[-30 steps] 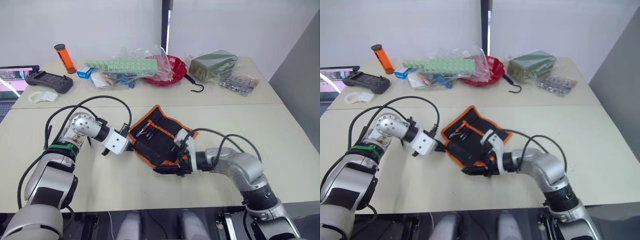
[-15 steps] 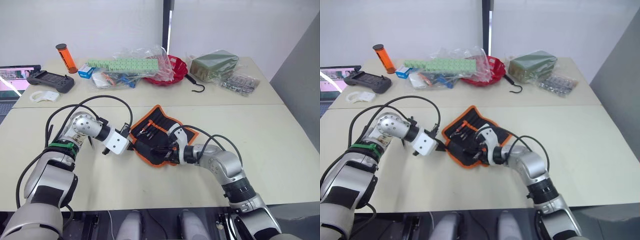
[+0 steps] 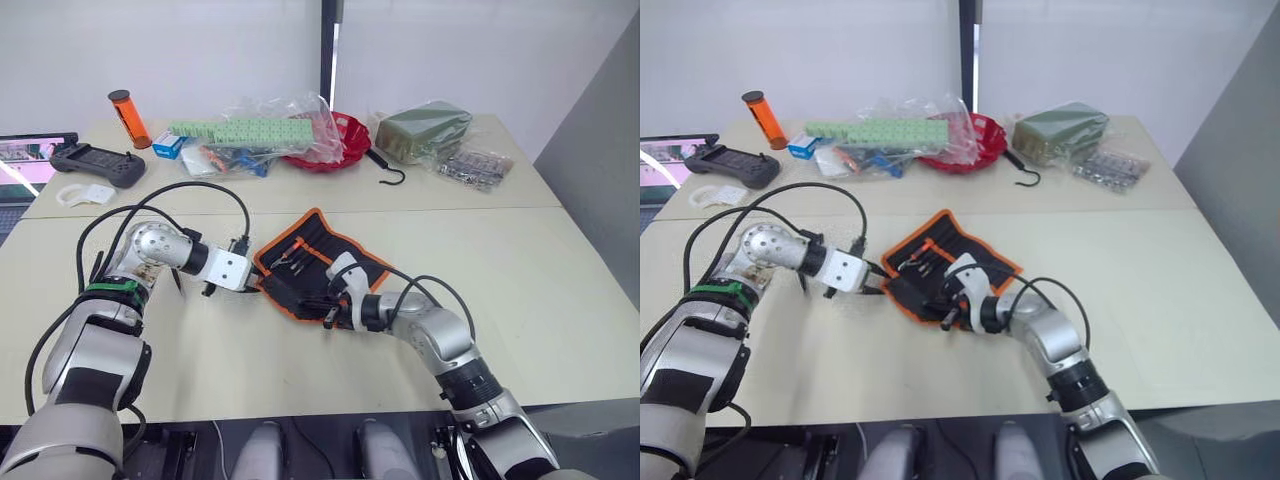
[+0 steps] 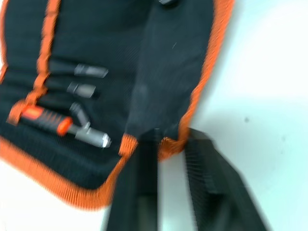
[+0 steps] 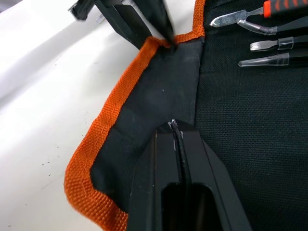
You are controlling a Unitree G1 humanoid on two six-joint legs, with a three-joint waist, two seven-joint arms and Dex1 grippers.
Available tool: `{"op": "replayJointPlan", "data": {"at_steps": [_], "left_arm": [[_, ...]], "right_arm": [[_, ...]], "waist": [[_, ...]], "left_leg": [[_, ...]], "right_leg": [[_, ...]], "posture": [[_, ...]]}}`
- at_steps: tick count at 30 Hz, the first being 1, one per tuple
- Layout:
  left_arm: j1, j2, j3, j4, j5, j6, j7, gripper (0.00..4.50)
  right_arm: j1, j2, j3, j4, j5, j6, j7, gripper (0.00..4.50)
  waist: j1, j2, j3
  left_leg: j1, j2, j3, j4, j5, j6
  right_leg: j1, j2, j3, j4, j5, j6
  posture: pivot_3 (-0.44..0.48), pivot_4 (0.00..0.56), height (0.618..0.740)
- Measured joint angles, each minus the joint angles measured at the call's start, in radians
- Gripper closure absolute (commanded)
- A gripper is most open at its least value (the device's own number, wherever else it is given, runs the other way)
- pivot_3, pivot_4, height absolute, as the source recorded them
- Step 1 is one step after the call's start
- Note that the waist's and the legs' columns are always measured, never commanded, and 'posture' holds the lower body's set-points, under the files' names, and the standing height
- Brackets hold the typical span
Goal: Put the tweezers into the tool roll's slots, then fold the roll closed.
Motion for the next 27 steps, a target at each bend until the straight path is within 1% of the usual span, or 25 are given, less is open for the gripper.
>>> {"op": "replayJointPlan", "data": {"at_steps": [1, 2, 4, 5, 8, 10, 11, 13, 15, 19, 21, 23, 25, 27], "left_arm": [[0.007, 0.006, 0.009, -0.002, -0.016, 0.020, -0.006, 2.02], [0.035, 0.013, 0.062, -0.024, -0.076, 0.105, -0.025, 1.75], [0.069, 0.036, 0.124, -0.068, -0.149, 0.207, -0.042, 1.05], [0.094, 0.048, 0.161, -0.115, -0.198, 0.291, -0.054, 1.05], [0.191, 0.068, 0.314, -0.355, -0.408, 0.663, -0.040, 1.05], [0.260, 0.071, 0.382, -0.543, -0.522, 0.886, 0.018, 1.61], [0.299, 0.068, 0.404, -0.639, -0.557, 0.981, 0.063, 1.89], [0.373, 0.047, 0.419, -0.798, -0.596, 1.123, 0.148, 2.58], [0.440, 0.012, 0.415, -0.918, -0.606, 1.219, 0.231, 3.24], [0.543, -0.077, 0.338, -1.086, -0.570, 1.335, 0.387, 4.47], [0.570, -0.114, 0.299, -1.120, -0.545, 1.354, 0.440, 4.47], [0.585, -0.137, 0.262, -1.125, -0.495, 1.350, 0.493, 4.47], [0.602, -0.164, 0.231, -1.107, -0.437, 1.327, 0.552, 4.47], [0.614, -0.180, 0.214, -1.081, -0.404, 1.317, 0.584, 4.47]], "right_arm": [[-0.001, 0.001, 0.001, 0.001, -0.001, 0.000, 0.000, 4.50], [-0.009, 0.007, 0.006, 0.010, -0.010, 0.000, 0.002, 4.50], [-0.014, 0.013, 0.012, 0.015, -0.020, 0.000, 0.008, 4.50], [-0.016, 0.014, 0.015, 0.017, -0.022, -0.001, 0.012, 4.50], [-0.015, 0.014, 0.021, 0.017, -0.030, -0.001, 0.022, 4.50], [-0.015, 0.013, 0.020, 0.020, -0.037, -0.003, 0.025, 4.50], [-0.015, 0.014, 0.020, 0.022, -0.039, -0.003, 0.026, 4.50], [-0.014, 0.013, 0.019, 0.024, -0.043, -0.003, 0.029, 4.50], [-0.013, 0.014, 0.019, 0.021, -0.048, -0.003, 0.030, 4.50], [-0.010, 0.013, 0.019, 0.004, -0.057, -0.002, 0.030, 4.50], [-0.009, 0.013, 0.019, -0.003, -0.058, -0.001, 0.031, 4.50], [-0.005, 0.010, 0.020, -0.009, -0.059, -0.001, 0.032, 4.50], [0.002, 0.004, 0.020, -0.022, -0.060, 0.000, 0.031, 4.50], [0.007, 0.000, 0.019, -0.033, -0.060, 0.002, 0.030, 4.50]], "waist": [[-0.001, 0.000, 0.000], [-0.004, -0.001, 0.000], [-0.012, -0.001, -0.001], [-0.016, -0.001, -0.001], [-0.021, -0.001, -0.001], [-0.019, -0.002, -0.001], [-0.019, -0.002, -0.001], [-0.016, -0.002, -0.002], [-0.015, -0.002, -0.002], [-0.013, -0.002, -0.002], [-0.012, -0.002, -0.002], [-0.010, -0.002, -0.002], [-0.007, -0.002, -0.002], [-0.003, -0.002, -0.002]], "left_leg": [[0.000, 0.000, 0.000, 0.000, 0.000, 0.000], [0.000, 0.001, 0.000, 0.000, 0.000, 0.000], [0.000, 0.002, 0.000, 0.000, 0.000, 0.000], [0.000, 0.002, 0.000, 0.000, 0.000, 0.000], [0.000, 0.002, -0.001, -0.001, 0.000, 0.000], [0.001, 0.002, -0.001, -0.001, 0.000, 0.000], [0.003, 0.002, -0.001, -0.001, 0.000, 0.000], [0.005, 0.002, -0.001, -0.001, 0.000, 0.000], [0.005, 0.002, -0.001, -0.001, 0.000, 0.000], [0.005, 0.002, 0.000, -0.001, 0.000, 0.000], [0.005, 0.002, 0.000, -0.001, 0.000, 0.000], [0.005, 0.002, 0.000, -0.002, 0.000, 0.000], [0.005, 0.001, 0.001, -0.002, 0.000, 0.000], [0.004, 0.001, 0.001, -0.002, 0.000, 0.000]], "right_leg": [[0.000, 0.000, 0.000, 0.000, 0.000, 0.000], [0.000, 0.000, 0.000, 0.000, 0.000, 0.000], [0.000, 0.002, 0.000, 0.000, 0.000, 0.000], [0.000, 0.002, 0.000, 0.000, 0.000, 0.000], [0.000, 0.002, 0.000, 0.001, 0.000, 0.000], [0.001, 0.001, 0.000, 0.001, 0.000, 0.000], [0.002, 0.001, 0.000, 0.001, 0.000, 0.000], [0.005, 0.001, 0.000, 0.001, 0.000, 0.000], [0.005, 0.001, 0.000, 0.000, 0.000, 0.000], [0.004, 0.001, 0.001, 0.000, 0.000, -0.001], [0.004, 0.001, 0.001, 0.000, 0.000, -0.001], [0.004, 0.001, 0.001, -0.001, 0.000, -0.001], [0.004, 0.000, 0.001, -0.001, 0.000, -0.001], [0.003, 0.000, 0.001, -0.001, 0.000, -0.001]], "posture": [[0.000, 0.150, 0.740], [0.000, 0.150, 0.740], [0.000, 0.150, 0.740], [0.000, 0.150, 0.740], [0.000, 0.150, 0.740], [0.000, 0.150, 0.740], [0.000, 0.150, 0.740], [0.000, 0.150, 0.740], [0.000, 0.150, 0.740], [0.000, 0.150, 0.740], [0.000, 0.150, 0.740], [0.000, 0.150, 0.740], [0.000, 0.150, 0.740], [0.000, 0.150, 0.740]]}}
